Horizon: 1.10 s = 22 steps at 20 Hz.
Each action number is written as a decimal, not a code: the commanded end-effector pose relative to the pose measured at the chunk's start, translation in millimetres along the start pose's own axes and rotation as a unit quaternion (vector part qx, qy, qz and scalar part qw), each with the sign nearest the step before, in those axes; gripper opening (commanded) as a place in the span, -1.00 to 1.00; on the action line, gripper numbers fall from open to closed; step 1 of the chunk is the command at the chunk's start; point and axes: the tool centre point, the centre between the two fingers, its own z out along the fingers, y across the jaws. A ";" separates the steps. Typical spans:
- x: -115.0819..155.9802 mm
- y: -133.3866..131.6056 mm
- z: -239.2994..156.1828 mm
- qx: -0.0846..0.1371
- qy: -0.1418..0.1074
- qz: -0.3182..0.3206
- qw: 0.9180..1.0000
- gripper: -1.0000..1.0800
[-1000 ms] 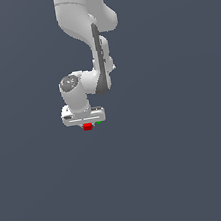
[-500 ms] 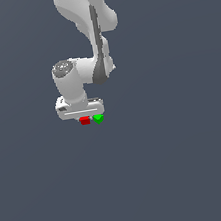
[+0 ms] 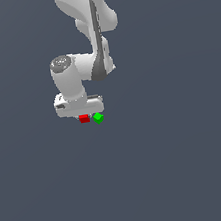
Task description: Stack the red cube on top of the green cube.
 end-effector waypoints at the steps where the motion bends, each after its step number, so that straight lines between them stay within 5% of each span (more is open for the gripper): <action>1: -1.9 -2.1 1.7 0.000 0.000 0.000 1.000 -1.00; 21: -48.5 -53.6 47.5 0.000 0.000 0.000 1.000 -1.00; 22: -48.5 -53.6 47.5 0.000 0.000 0.000 1.000 0.92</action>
